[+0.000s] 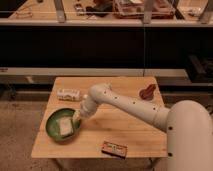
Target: Pick up the ceramic bowl
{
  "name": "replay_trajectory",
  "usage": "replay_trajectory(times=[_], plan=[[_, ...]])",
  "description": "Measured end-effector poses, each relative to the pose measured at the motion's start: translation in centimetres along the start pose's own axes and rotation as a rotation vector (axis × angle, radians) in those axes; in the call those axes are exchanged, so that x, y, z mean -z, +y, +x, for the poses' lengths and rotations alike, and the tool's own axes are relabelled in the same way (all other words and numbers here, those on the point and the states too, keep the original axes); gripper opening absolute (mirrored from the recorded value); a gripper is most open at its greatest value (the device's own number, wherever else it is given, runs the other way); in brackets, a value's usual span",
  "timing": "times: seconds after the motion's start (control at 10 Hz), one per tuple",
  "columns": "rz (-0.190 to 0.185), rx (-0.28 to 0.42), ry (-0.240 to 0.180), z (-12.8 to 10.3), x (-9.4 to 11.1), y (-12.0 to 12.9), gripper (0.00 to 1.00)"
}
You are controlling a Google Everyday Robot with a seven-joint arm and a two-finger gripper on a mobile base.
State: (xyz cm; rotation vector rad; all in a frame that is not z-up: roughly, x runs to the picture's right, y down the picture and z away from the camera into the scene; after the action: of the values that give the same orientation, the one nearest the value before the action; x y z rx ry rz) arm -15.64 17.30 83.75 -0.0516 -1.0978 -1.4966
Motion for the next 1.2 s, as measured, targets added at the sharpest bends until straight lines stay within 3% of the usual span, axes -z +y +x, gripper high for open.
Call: replay_trajectory(times=[0.2, 0.4, 0.6, 0.8, 1.0, 1.2], plan=[[0.004, -0.003, -0.019, -0.4, -0.7, -0.1, 0.42], [0.004, -0.009, -0.03, -0.7, -1.1, -0.1, 0.28], [0.002, -0.017, -0.038, -0.8, -1.3, 0.1, 0.05], [0.014, -0.027, -0.035, -0.7, -0.9, 0.0, 0.0], [0.066, -0.015, 0.004, 0.2, 1.3, -1.6, 0.0], [0.149, 0.012, 0.05, 0.9, 4.5, -4.0, 0.0]])
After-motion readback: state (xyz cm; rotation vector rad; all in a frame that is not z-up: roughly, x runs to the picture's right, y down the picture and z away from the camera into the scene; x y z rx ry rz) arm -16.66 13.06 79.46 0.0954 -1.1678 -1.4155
